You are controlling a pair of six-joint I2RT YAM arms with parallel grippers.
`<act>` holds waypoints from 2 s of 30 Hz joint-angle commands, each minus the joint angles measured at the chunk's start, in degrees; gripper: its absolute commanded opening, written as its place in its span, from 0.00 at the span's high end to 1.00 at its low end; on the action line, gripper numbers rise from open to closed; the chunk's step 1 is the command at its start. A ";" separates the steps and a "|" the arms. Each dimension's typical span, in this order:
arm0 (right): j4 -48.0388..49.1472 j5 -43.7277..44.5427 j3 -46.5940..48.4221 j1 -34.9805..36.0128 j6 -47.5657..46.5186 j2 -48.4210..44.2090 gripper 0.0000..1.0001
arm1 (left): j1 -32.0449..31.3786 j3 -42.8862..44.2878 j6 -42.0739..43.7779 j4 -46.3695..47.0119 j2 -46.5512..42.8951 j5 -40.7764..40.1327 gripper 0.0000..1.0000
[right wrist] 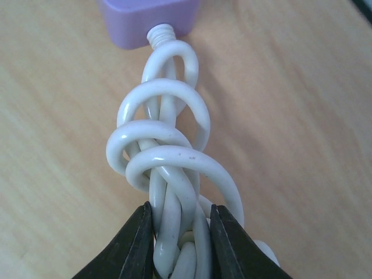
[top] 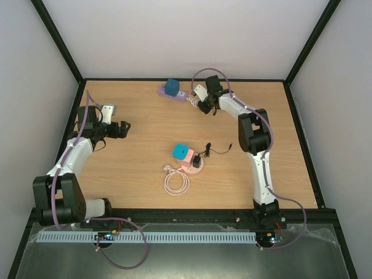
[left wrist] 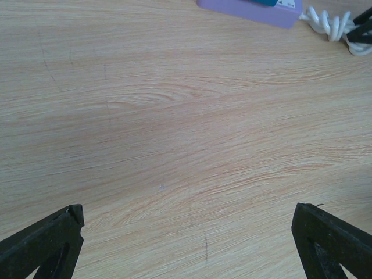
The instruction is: Pull the plug off the socket
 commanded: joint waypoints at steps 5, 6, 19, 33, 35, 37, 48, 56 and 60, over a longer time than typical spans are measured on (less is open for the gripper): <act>-8.03 -5.99 -14.79 0.62 -4.37 -7.78 0.83 | -0.08 0.38 2.94 -1.34 -1.47 4.28 0.00; -7.75 -6.06 -16.17 0.66 -4.80 -8.57 0.83 | -0.08 0.46 3.31 -1.52 -1.57 4.65 0.00; -6.04 -6.80 -32.91 1.37 -8.93 -18.31 0.83 | -0.08 0.60 10.77 -3.49 -7.19 6.34 0.00; -6.31 -3.14 -44.73 0.79 -12.70 -27.85 0.78 | -0.21 3.74 14.51 -8.29 -6.41 9.93 0.00; -6.97 -3.73 -44.31 0.29 -12.40 -28.77 0.72 | -0.34 4.30 14.66 -8.76 -6.00 9.94 0.00; -7.19 -4.77 -43.57 -0.19 -11.52 -29.86 0.62 | -0.60 4.86 14.67 -8.97 -5.66 9.71 0.00; 0.84 -11.34 -34.44 -0.24 1.58 -28.88 0.27 | -3.03 8.47 12.82 -9.02 -2.75 6.07 0.00; 6.59 -13.10 -29.35 0.82 5.75 -24.23 0.23 | -3.77 9.16 12.05 -8.95 -2.67 4.94 0.00; 8.24 -13.23 -27.01 1.58 7.06 -21.00 0.20 | -3.99 8.92 11.18 -8.23 -2.61 4.82 0.00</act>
